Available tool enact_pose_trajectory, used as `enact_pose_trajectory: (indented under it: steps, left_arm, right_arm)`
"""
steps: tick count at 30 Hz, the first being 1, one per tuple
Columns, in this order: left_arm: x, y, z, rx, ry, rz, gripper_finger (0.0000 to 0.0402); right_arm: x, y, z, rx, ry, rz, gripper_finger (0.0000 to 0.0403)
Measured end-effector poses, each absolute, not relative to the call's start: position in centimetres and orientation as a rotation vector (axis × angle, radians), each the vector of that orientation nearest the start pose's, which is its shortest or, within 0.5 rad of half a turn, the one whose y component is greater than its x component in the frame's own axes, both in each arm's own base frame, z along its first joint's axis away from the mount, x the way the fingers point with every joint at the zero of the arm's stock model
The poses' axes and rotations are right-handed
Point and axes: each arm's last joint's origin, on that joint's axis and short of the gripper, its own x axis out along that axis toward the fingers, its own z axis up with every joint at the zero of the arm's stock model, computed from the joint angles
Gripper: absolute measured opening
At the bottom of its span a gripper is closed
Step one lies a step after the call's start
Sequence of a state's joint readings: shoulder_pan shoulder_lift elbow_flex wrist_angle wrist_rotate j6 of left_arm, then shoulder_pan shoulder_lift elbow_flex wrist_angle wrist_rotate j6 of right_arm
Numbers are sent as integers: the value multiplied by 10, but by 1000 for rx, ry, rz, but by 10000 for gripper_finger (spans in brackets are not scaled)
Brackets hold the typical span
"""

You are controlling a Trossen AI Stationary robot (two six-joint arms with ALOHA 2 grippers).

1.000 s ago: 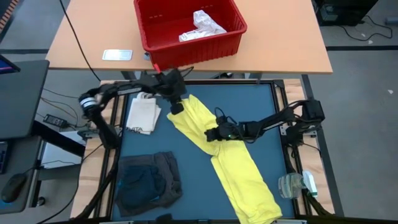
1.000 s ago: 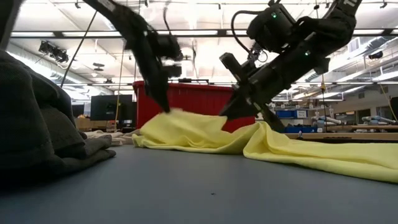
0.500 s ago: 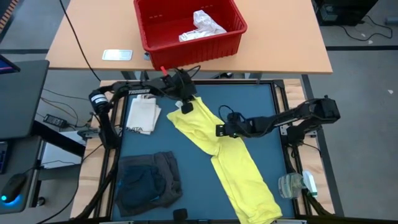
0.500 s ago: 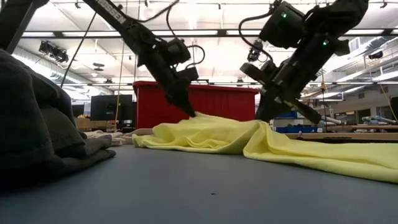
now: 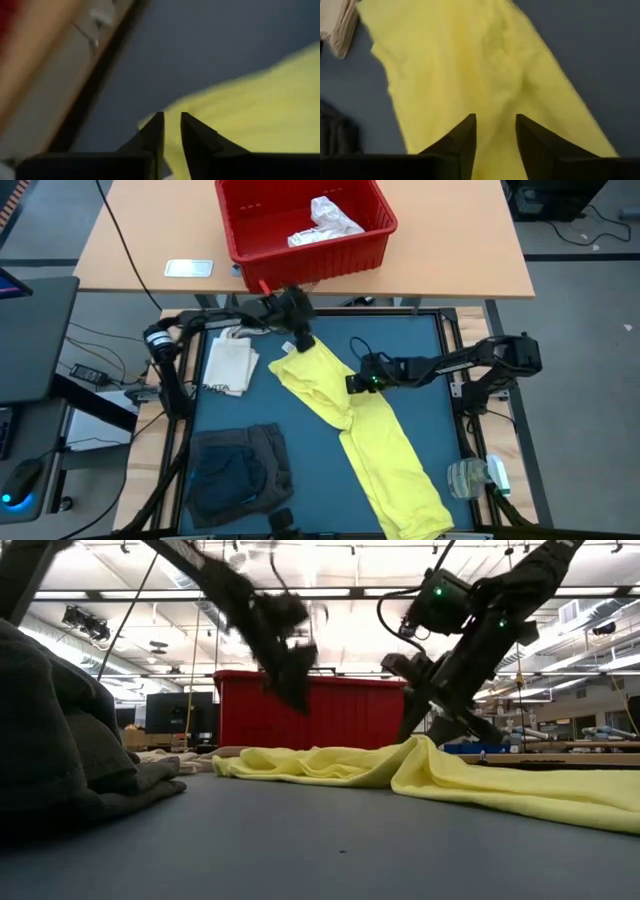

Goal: Fold laundry
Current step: Fold the yellow shirt

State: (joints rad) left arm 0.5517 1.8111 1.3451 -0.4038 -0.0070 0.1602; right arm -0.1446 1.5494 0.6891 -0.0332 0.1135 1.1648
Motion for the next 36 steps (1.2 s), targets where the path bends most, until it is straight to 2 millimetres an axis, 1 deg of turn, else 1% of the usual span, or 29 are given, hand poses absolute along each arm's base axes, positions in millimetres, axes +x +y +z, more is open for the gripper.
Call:
enact_pose_trajectory:
  steps: [1,3,4,5,7,9,10,12,13,15,18,21,24,26,28,31,33,36]
  left_arm:
    - [331,205,247,-102,851,464,79]
    - [329,202,274,-135,783,464,92]
    - [328,200,281,-167,764,453,97]
    - [327,197,284,-221,756,429,100]
    - [327,191,282,-367,745,379,101]
    - [330,181,272,-533,762,335,94]
    - [334,174,264,-582,775,316,88]
    - [345,159,247,-619,798,298,72]
    - [348,149,238,-639,833,294,64]
    - [357,135,226,-645,865,302,49]
    - [366,122,203,-653,936,297,30]
    - [375,116,173,-658,1027,296,12]
    - [377,120,148,-688,1091,316,4]
    - [376,128,140,-756,1102,323,4]
    - [374,134,139,-792,1101,306,4]
    - [371,145,139,-745,1089,312,4]
    - [366,160,139,-723,1068,324,4]
    - [354,187,139,-686,1039,365,4]
  right_arm:
    - [276,-44,147,1089,656,-721,150]
    - [273,-43,150,1087,676,-707,157]
    - [272,-43,152,1081,683,-708,158]
    - [269,-43,154,1070,699,-706,159]
    - [262,-42,156,1050,754,-716,157]
    - [252,-41,160,1046,816,-729,154]
    - [247,-40,165,1041,835,-738,153]
    - [238,-35,175,1026,840,-733,151]
    - [234,-33,179,1019,830,-709,150]
    - [227,-28,184,1018,836,-639,148]
    - [220,-17,181,1003,871,-511,147]
    - [213,-4,167,1013,924,-426,145]
    - [204,8,150,1062,986,-391,143]
    - [199,18,142,1074,1002,-356,141]
    - [197,28,137,1088,1002,-323,141]
    - [193,41,134,1115,988,-302,141]
    - [191,48,131,1120,988,-314,141]
    - [189,56,128,1090,973,-329,141]
